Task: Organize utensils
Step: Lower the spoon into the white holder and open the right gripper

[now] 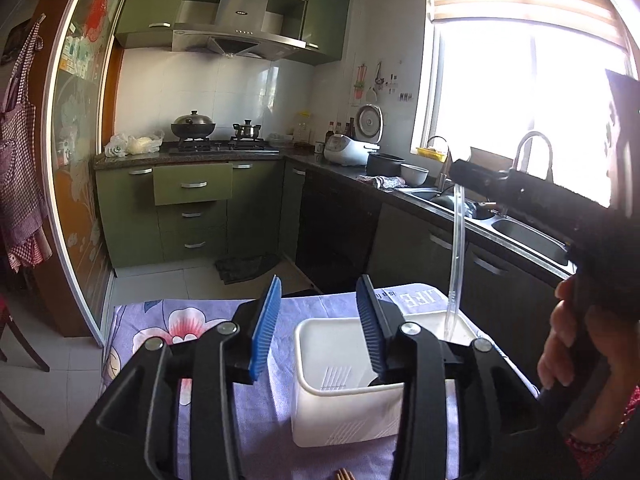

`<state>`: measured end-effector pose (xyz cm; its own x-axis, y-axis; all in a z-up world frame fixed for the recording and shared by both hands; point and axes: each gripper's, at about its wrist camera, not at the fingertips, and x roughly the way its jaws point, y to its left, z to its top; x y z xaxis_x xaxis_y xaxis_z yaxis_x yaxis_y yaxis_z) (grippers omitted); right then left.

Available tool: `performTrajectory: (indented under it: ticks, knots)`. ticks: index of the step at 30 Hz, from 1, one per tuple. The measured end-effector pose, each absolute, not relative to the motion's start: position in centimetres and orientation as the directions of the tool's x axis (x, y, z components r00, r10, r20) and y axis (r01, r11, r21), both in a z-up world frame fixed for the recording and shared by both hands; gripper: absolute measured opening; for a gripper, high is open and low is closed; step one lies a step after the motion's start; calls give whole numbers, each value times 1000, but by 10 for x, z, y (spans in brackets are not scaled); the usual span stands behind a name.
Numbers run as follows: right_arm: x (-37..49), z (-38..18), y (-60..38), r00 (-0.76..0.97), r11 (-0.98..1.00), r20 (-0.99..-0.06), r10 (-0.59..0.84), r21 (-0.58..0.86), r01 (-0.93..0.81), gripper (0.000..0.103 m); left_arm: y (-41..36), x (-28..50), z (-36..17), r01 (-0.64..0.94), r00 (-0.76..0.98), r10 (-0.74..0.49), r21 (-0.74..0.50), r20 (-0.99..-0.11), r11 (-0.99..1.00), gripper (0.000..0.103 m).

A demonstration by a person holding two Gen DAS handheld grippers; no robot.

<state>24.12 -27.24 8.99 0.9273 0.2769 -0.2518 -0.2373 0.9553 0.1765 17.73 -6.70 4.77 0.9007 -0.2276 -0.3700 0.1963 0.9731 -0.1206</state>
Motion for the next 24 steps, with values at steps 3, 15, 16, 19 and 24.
performTrajectory:
  ticks: [3,15,16,19,24]
  knots:
    - [241,67,-270,917,954,-283,281,182,-237,10,-58,163,45,199,888,-231,-120,-398,973,41]
    - [198,1,-270,891,963,-365,269,127,-239,26,-38,129,13,181,774,-219,-125,-594,976,49]
    - [193,0,-273,892,963,-364,269,129,-238,26,-39,127,10,180,759,-218,-125,-613,976,49]
    - [173,2,-284,893,960,-358,273,154,-232,26,-41,126,-2,182,688,-225,-136,-690,974,49]
    - [134,0,-315,879,958,-391,272,191,-212,32,-47,129,-39,146,532,-170,-108,-829,983,49]
